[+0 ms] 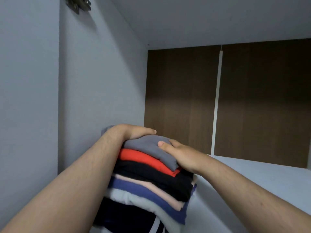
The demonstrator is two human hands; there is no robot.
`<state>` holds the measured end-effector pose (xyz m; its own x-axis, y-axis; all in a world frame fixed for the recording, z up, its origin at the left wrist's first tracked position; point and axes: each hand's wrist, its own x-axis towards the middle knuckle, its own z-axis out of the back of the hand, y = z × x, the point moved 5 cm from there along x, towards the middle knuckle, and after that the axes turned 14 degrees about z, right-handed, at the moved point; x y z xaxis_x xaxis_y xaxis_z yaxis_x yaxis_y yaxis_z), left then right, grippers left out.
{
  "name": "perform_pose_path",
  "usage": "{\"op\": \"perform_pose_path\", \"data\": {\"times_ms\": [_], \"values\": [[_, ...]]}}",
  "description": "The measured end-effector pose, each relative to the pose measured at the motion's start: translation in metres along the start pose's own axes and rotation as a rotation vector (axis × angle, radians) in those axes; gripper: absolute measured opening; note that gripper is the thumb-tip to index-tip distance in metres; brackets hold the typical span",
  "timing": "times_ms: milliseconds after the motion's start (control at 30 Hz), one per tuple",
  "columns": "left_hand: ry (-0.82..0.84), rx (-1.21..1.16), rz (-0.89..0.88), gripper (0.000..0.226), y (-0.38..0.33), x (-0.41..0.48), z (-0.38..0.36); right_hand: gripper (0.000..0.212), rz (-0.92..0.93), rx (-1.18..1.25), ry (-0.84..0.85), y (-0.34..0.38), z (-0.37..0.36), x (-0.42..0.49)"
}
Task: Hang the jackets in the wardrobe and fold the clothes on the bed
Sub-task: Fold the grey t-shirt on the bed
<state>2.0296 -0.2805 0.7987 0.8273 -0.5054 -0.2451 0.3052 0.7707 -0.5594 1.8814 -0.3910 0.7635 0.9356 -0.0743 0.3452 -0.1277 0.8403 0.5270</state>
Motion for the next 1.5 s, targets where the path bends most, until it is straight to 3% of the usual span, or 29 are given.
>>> {"op": "perform_pose_path", "data": {"times_ms": [100,167,267,367,467,567,733,867,1167,1333,1500], "values": [[-0.032,-0.032,-0.014,0.045,0.001,-0.003,-0.002,0.079,-0.001,0.024,-0.067,-0.002,-0.002,-0.004],[-0.250,0.048,-0.040,0.051,0.001,-0.007,0.006,0.076,-0.004,0.018,-0.134,-0.003,-0.001,-0.009],[-0.591,0.026,-0.231,0.031,-0.002,-0.024,0.020,0.063,0.049,-0.110,-0.212,0.003,0.004,-0.026],[-0.727,-0.133,-0.368,0.023,0.003,-0.044,0.028,0.043,0.177,-0.299,-0.132,0.011,0.017,-0.053],[-0.681,-0.164,-0.419,0.021,-0.006,-0.064,0.022,0.033,0.220,-0.503,-0.090,0.012,0.048,-0.083],[-0.584,-0.182,-0.546,0.017,-0.031,-0.099,-0.001,0.043,0.200,-0.629,-0.128,0.004,0.079,-0.111],[-0.569,0.011,-0.583,0.006,-0.052,-0.145,-0.047,0.045,0.153,-0.694,-0.144,-0.022,0.106,-0.149],[-0.610,0.165,-0.542,0.031,-0.059,-0.170,-0.076,0.046,0.170,-0.681,-0.161,-0.031,0.117,-0.170],[-0.731,0.502,-0.678,0.044,-0.068,-0.207,-0.120,0.048,0.050,-0.808,-0.171,-0.021,0.127,-0.227],[-0.690,0.411,-0.727,0.026,-0.060,-0.218,-0.145,0.049,-0.065,-0.846,-0.179,-0.008,0.130,-0.274],[-0.477,0.166,-0.774,0.045,-0.053,-0.233,-0.178,0.051,-0.207,-0.860,-0.214,0.009,0.123,-0.320]]}}
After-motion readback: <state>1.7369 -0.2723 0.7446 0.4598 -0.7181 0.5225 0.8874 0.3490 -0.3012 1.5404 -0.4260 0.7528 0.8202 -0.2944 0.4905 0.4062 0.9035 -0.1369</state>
